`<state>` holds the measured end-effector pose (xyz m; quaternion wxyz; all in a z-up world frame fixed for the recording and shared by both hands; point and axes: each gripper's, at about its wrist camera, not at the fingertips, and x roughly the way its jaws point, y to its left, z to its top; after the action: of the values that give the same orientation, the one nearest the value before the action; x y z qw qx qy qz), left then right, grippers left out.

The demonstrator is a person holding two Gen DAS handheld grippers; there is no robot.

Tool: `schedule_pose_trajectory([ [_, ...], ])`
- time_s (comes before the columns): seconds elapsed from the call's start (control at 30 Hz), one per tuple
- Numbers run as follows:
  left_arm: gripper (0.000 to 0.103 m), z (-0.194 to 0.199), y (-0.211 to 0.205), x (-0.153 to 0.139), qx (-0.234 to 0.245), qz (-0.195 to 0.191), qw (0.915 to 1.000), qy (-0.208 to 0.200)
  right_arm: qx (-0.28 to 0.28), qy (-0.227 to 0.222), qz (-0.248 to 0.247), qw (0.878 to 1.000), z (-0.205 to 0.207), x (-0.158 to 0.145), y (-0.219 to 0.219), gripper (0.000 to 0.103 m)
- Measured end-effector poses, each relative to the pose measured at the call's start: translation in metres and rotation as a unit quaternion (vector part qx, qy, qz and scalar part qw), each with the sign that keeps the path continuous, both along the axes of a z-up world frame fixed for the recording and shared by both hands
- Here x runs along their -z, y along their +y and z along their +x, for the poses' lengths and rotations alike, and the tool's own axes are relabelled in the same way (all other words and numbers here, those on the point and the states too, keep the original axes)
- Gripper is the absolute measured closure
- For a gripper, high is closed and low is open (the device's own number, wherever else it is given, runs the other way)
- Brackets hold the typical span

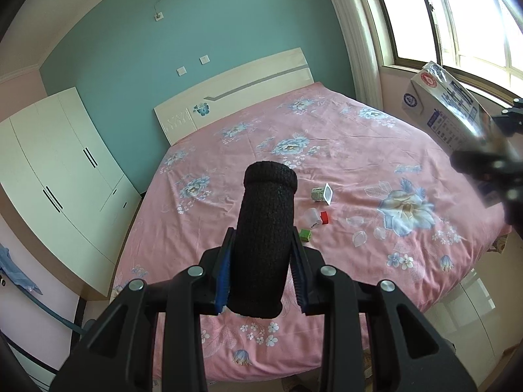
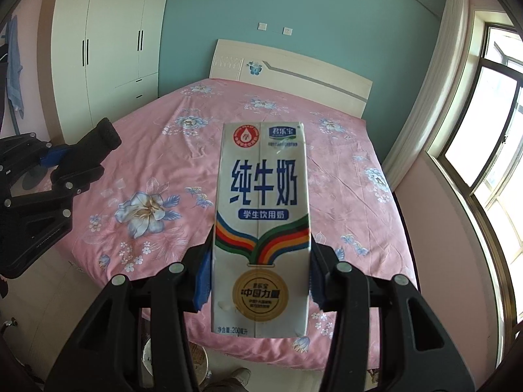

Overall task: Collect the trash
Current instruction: 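Carry the black foam tube and milk carton to the white bin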

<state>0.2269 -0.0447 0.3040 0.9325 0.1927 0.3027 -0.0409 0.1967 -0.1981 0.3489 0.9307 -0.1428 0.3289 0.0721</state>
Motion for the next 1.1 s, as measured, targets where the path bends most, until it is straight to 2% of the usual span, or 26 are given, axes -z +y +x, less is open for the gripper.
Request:
schedule_pose_trajectory([
  [0.27, 0.069, -0.029, 0.004, 0.034, 0.023, 0.008, 0.9994, 0.026, -0.028, 0.018, -0.007, 0.999, -0.031, 0.026, 0.006, 0.055],
  [0.53, 0.069, -0.03, 0.016, 0.097, 0.021, 0.008, 0.996, 0.086, -0.048, 0.06, -0.016, 0.997, -0.037, 0.078, 0.015, 0.055],
  [0.7, 0.069, -0.03, 0.02, 0.137, 0.032, -0.01, 0.9916, 0.125, -0.056, 0.085, -0.019, 0.995, -0.037, 0.109, 0.024, 0.055],
  [0.97, 0.069, -0.039, 0.018, 0.201, 0.048, -0.011, 0.9841, 0.171, -0.079, 0.137, -0.006, 0.987, -0.042, 0.175, 0.021, 0.055],
  [1.1, 0.069, -0.043, 0.017, 0.233, 0.055, -0.016, 0.9773, 0.204, -0.082, 0.167, -0.007, 0.982, -0.04, 0.213, 0.022, 0.055],
])
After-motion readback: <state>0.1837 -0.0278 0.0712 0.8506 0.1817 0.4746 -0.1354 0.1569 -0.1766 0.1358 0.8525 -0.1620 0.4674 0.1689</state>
